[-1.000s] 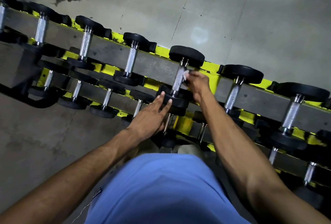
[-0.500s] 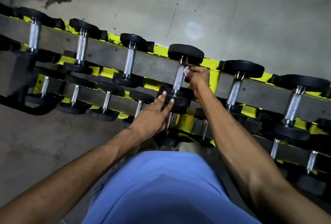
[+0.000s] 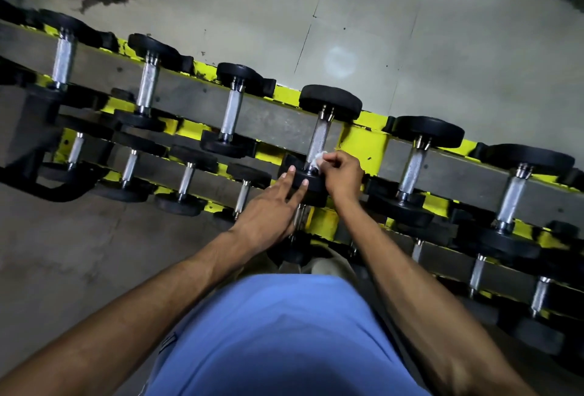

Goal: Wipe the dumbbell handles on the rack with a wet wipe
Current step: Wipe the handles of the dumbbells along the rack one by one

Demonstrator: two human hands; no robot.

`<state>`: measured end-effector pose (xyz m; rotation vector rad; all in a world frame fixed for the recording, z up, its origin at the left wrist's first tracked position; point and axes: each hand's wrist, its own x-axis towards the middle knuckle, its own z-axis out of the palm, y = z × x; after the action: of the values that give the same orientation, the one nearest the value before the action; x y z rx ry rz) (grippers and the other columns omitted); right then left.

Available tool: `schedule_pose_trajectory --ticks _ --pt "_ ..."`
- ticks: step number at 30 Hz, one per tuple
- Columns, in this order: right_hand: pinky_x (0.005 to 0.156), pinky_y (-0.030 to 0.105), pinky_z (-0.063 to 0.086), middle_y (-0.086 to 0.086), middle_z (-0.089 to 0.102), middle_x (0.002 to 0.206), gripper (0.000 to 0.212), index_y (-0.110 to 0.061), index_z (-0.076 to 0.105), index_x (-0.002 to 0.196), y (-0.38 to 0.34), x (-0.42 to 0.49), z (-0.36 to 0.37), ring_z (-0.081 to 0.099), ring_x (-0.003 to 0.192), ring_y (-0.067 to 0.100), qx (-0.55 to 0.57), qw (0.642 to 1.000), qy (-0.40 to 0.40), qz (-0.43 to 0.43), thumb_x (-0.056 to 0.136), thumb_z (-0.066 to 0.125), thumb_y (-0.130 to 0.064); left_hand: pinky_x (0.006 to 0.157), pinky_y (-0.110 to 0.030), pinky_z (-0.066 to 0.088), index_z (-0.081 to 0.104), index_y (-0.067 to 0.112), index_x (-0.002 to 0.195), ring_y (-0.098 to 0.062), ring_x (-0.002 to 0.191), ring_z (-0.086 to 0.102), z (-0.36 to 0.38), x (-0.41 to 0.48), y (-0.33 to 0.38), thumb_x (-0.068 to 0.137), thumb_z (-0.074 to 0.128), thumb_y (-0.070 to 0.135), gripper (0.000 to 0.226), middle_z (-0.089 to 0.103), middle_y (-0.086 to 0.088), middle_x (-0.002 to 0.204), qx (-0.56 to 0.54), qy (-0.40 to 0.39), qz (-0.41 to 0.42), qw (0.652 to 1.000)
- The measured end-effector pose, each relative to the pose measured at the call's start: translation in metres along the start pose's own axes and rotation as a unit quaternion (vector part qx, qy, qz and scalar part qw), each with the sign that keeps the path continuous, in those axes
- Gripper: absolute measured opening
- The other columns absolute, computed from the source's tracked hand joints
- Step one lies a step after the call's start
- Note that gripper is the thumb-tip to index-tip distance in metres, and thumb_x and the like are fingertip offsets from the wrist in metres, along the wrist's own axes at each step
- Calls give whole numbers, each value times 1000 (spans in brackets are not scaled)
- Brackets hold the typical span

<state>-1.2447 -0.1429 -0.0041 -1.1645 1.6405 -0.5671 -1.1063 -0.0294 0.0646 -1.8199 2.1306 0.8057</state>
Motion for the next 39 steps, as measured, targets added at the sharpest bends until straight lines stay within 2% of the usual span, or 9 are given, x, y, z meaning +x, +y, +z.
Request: schedule_pose_trajectory --ticks 7,9,12,15,23,28,33,36,39 --pt "77 35 50 4 72 90 6 -11 73 90 -33 47 11 65 83 23 -68 984 127 -106 87 70 -16 128 -45 24 1 13 168 -36 161 7 6 -1 -1 103 48 22 81 -16 -27 170 6 5 -2 1000" --pt "72 31 46 5 64 95 6 -13 69 92 -22 25 13 58 87 21 -164 955 88 -229 88 65 -12 128 -46 23 0 12 168 -37 161 6 8 -2 0 103 48 23 81 -17 -27 170 3 0 -5 1000" --pt "62 29 39 3 60 95 7 -15 68 93 -14 16 3 51 94 23 -368 831 -12 -418 88 64 -12 128 -48 22 0 13 168 -36 161 4 7 -1 3 103 48 24 81 -18 -27 170 -3 5 -3 1000" --pt "60 35 40 1 63 86 6 -16 67 85 -53 53 -4 54 94 27 -531 686 -28 -496 80 69 -14 128 -48 23 -1 12 168 -36 162 3 6 1 2 105 46 25 80 -19 -27 169 -2 9 -4 1000" --pt "53 34 42 5 61 105 16 -17 64 108 -74 44 -13 67 88 31 -633 554 -253 -477 93 58 -17 129 -45 22 -4 13 168 -36 162 2 16 3 3 104 47 26 83 -20 -26 169 -12 20 -6 1000" --pt "55 35 43 9 64 114 27 -16 58 120 -99 70 -12 69 88 35 -673 577 -181 -425 94 52 -14 129 -47 22 -5 15 167 -36 162 2 23 3 1 103 52 26 87 -21 -26 169 -14 23 -4 1000" --pt "68 33 46 7 70 112 25 -19 63 119 -103 49 15 68 99 30 -739 462 -313 -378 96 56 -24 129 -47 20 -4 14 167 -36 162 2 25 6 1 101 49 22 85 -19 -27 170 -18 30 -9 999" --pt "73 36 48 7 68 119 26 -17 64 121 -133 53 17 67 107 32 -786 436 -227 -374 100 50 -20 129 -47 21 -3 14 167 -36 162 2 25 7 -1 101 50 21 85 -18 -27 170 -17 34 -7 999" --pt "74 33 53 4 71 109 16 -16 68 104 -123 36 28 70 93 27 -792 449 -285 -300 97 54 -19 128 -48 23 -1 14 168 -37 161 4 28 5 1 100 50 22 84 -16 -27 170 -15 28 -7 999"
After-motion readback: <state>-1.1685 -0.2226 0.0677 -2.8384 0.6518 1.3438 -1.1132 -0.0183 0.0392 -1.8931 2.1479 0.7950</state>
